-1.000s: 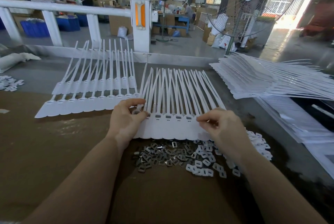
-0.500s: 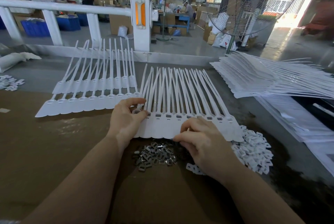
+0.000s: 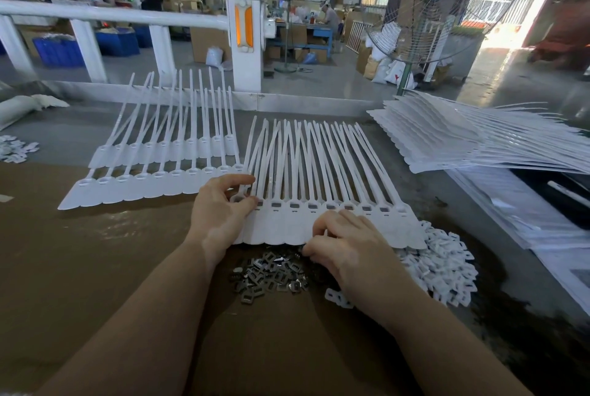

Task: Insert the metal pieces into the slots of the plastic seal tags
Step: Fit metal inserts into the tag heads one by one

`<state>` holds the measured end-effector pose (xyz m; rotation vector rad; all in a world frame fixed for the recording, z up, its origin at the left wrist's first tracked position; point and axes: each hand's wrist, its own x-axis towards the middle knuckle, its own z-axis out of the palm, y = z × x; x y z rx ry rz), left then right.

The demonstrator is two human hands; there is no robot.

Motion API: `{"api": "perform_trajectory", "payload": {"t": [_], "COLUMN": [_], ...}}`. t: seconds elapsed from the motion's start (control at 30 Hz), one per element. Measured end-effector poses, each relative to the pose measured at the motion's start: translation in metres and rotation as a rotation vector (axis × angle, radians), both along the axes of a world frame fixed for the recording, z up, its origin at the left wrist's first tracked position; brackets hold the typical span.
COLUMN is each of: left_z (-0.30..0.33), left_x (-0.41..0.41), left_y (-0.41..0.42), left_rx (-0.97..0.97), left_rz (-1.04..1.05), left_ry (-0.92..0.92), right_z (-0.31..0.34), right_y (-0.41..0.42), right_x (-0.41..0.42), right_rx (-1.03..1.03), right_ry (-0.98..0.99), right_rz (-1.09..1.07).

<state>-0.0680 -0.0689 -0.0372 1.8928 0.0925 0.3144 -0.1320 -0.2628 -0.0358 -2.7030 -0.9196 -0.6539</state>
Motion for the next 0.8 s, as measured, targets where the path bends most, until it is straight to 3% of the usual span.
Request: {"api": "perform_trajectory", "payload": {"t": [0.5,0.8], "left_z": [-0.0028,-0.0033], "left_x": [0.0025,0.0023], "left_y": [0.0017,0.0016], "left_rx": [0.007,-0.006], "left_rz": [0.003,0.001], "left_ry": [-0.018,-0.012], "right_z": [0.0014,0.0039], "right_y": [0.0023,-0.0003], "right_x": [-0.0029,-0.0076], "right_rx": [0.123,0.082], "right_ry": [0.020,0.159], "right_rz": [-0.018,0.041]}}
